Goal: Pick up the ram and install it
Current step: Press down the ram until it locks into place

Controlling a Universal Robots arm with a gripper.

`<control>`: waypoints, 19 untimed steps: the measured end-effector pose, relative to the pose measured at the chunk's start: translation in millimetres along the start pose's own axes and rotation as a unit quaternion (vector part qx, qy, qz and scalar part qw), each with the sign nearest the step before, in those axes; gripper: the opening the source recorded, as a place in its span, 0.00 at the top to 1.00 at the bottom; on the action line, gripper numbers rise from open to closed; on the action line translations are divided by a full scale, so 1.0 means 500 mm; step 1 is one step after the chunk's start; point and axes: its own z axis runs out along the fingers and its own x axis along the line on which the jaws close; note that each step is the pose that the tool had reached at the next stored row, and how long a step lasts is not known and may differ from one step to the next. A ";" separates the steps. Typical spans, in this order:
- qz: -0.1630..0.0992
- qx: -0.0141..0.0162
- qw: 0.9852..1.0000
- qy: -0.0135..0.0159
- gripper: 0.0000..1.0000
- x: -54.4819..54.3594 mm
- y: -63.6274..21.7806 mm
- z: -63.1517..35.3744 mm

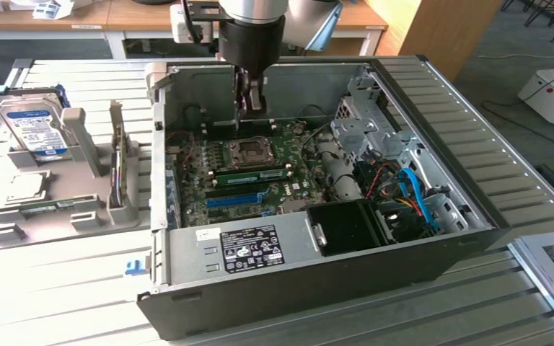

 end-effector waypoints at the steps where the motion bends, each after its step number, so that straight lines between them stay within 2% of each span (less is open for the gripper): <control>1: 0.000 0.000 1.000 0.000 0.90 0.000 0.000 0.000; 7: 0.000 0.000 1.000 0.000 0.90 0.000 -0.004 0.000; 19: 0.000 0.000 1.000 0.000 0.90 0.000 -0.023 0.000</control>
